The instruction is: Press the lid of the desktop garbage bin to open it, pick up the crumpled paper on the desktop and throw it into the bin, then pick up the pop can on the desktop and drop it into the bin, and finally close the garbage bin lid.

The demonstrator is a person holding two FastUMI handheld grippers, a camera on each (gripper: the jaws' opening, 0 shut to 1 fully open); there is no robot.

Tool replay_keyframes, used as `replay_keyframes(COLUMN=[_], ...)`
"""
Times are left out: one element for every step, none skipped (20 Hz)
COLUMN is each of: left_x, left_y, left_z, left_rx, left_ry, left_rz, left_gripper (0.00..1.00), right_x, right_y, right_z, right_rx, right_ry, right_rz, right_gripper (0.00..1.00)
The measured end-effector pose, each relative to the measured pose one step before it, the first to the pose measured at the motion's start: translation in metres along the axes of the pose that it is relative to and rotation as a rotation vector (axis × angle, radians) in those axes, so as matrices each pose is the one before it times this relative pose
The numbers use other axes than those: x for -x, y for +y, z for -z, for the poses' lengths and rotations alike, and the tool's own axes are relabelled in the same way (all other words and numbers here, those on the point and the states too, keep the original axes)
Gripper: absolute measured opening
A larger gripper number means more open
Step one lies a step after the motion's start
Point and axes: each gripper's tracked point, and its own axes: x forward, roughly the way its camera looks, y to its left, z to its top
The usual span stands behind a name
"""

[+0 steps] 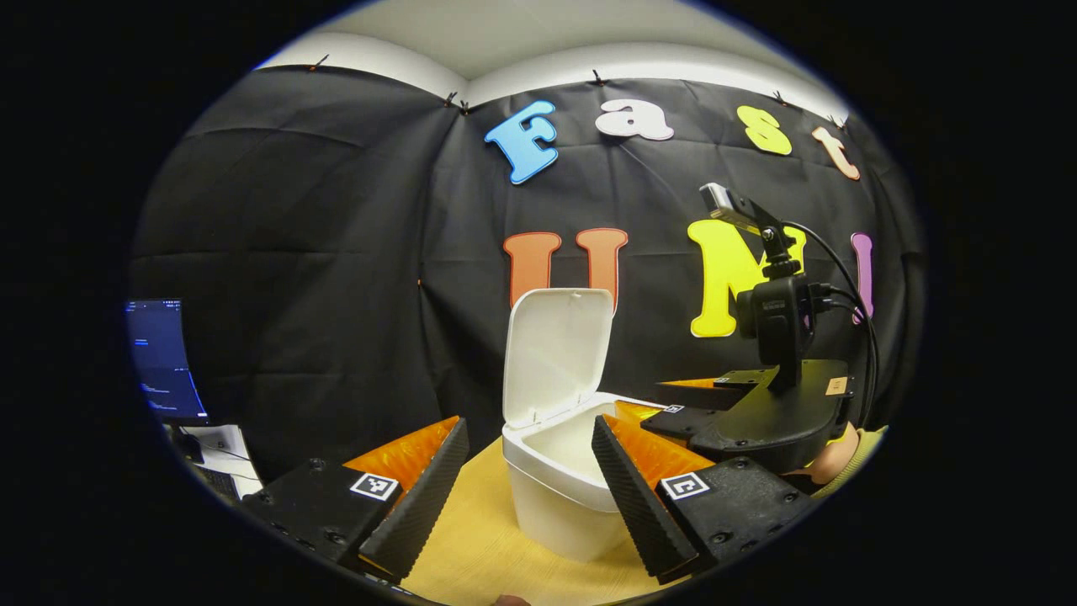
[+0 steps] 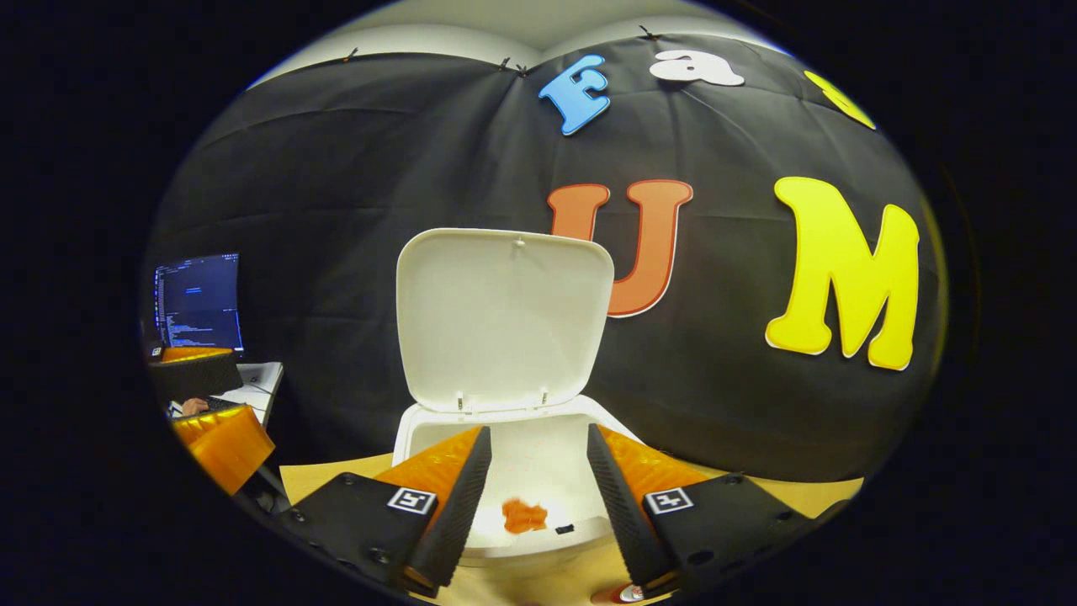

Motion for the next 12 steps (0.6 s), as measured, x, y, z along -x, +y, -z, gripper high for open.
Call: replay_keyframes(left_x=[-0.00040,-0.00011,-0.00049,-0.00029,-0.00109,-0.00087,-0.00061,-0.00059,-0.00163,-0.00091,-0.00002,0.00020], left_y=[-0.00118,-0.00184,-0.00342,-0.00331,-0.00472,-0.00571,-0.00669,-0.00776,-0.00721,-0.00773,-0.00853,-0.00802], left_z=[-0.00005,0.00083,0.00095,0.00084,0.00125,0.00110,0.00074,0.00059,0.00079,-0.00006,0.00084,0.00086], left_rx=[0.00020,-0.00083,-0.00031,0.00039,0.00187,0.00161,0.00127,0.00004,-0.00073,0.00035,0.00182,0.00267], left_ry=[0.00089,0.00215,0.00132,0.00151,0.00194,0.00261,0.00257,0.00259,0.00145,0.00068,0.00228,0.00128], left_rz=[0.00119,0.00360,0.00604,0.00871,0.00992,0.01202,0.01461,0.01506,0.01500,0.01695,0.02004,0.02204], left_gripper=[0.97,0.97,0.97,0.97,0.97,0.97,0.97,0.97,0.97,0.97,0.97,0.97], right_x=[0.00246,0.00375,0.00480,0.00490,0.00674,0.00634,0.00617,0.00652,0.00758,0.00686,0.00673,0.00687], right_y=[-0.00386,-0.00451,-0.00778,-0.00729,-0.00911,-0.00882,-0.00989,-0.01034,-0.01116,-0.01153,-0.01102,-0.01127], right_z=[-0.00213,-0.00203,-0.00141,-0.00033,0.00105,0.00067,-0.00104,0.00013,-0.00068,-0.00075,0.00009,0.00039], right_rx=[0.00468,0.00283,0.00031,-0.00328,-0.00360,-0.00687,-0.00684,-0.00447,-0.00275,-0.00280,-0.00198,-0.00281], right_ry=[-0.00828,-0.00822,-0.00524,-0.00205,0.00638,-0.00021,-0.00056,-0.00273,-0.00516,-0.00687,-0.00344,-0.00412], right_rz=[0.01365,0.01757,0.02194,0.02563,0.02717,0.02016,0.02122,0.02439,0.02445,0.02422,0.02226,0.02503], right_gripper=[0.80,0.88,0.89,0.89,0.89,0.89,0.89,0.89,0.90,0.89,0.90,0.90])
